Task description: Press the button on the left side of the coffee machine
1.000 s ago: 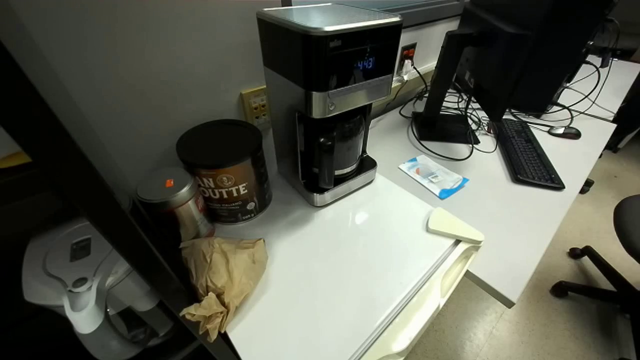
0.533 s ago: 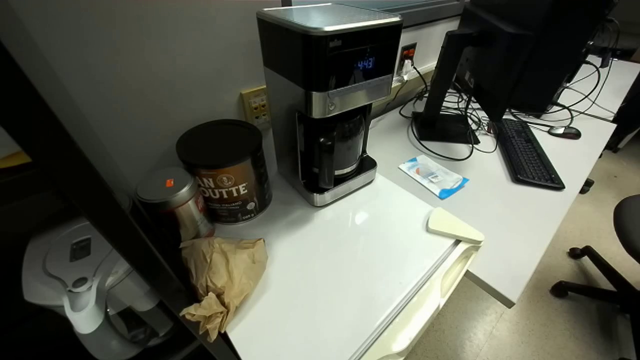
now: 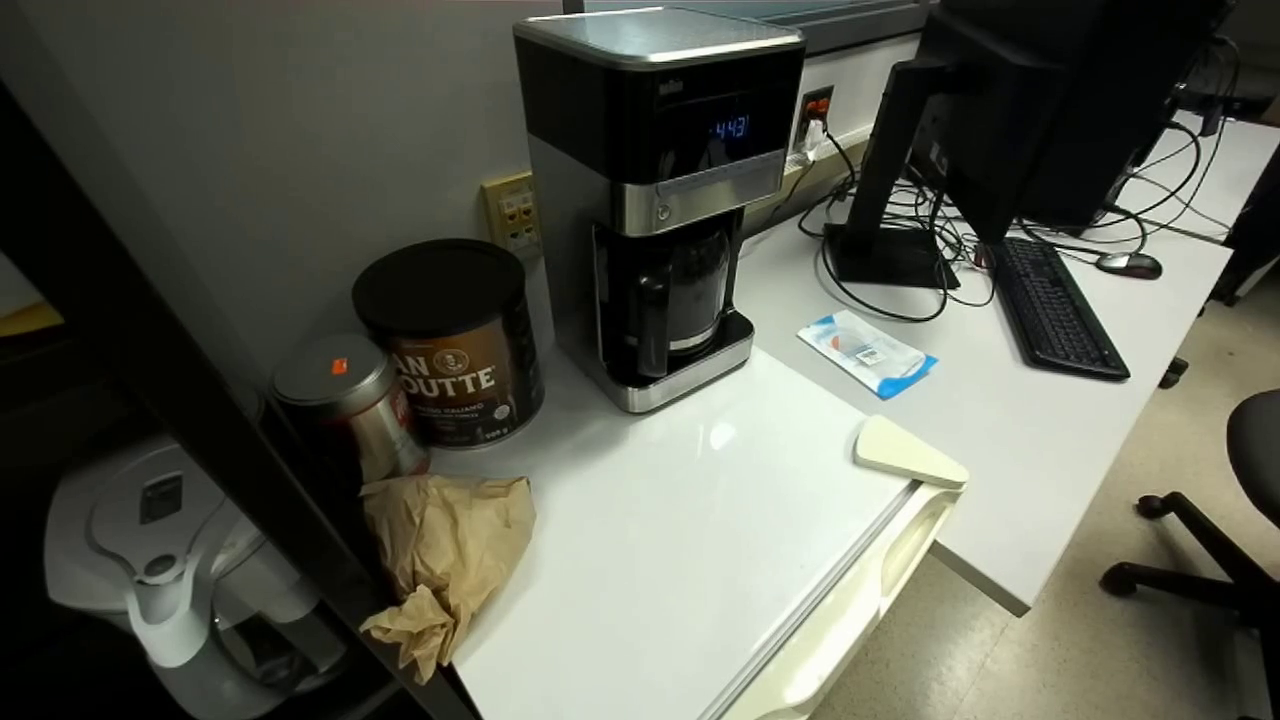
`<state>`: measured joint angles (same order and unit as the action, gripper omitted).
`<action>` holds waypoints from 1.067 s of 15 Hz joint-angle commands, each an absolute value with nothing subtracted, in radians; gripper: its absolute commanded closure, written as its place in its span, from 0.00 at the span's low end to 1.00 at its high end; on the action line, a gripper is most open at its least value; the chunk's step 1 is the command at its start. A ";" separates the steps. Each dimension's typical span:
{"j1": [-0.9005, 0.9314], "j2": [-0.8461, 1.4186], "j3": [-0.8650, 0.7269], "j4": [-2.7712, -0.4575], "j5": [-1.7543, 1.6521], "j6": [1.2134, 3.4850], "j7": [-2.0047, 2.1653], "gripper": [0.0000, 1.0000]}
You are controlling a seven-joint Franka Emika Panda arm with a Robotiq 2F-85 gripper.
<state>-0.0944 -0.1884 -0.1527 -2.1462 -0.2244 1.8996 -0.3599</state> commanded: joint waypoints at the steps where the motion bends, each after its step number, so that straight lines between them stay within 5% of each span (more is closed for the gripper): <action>1: -0.063 -0.145 -0.093 -2.181 -0.301 2.048 -0.307 0.00; 12: 0.017 0.014 0.054 -2.304 -0.913 2.625 0.121 0.00; 13: 0.023 0.035 0.055 -2.298 -0.999 2.666 0.192 0.25; 16: 0.036 0.099 0.065 -2.259 -1.250 2.757 0.411 0.41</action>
<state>0.0219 0.0362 0.0626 -2.3023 -1.0540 2.6781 0.2306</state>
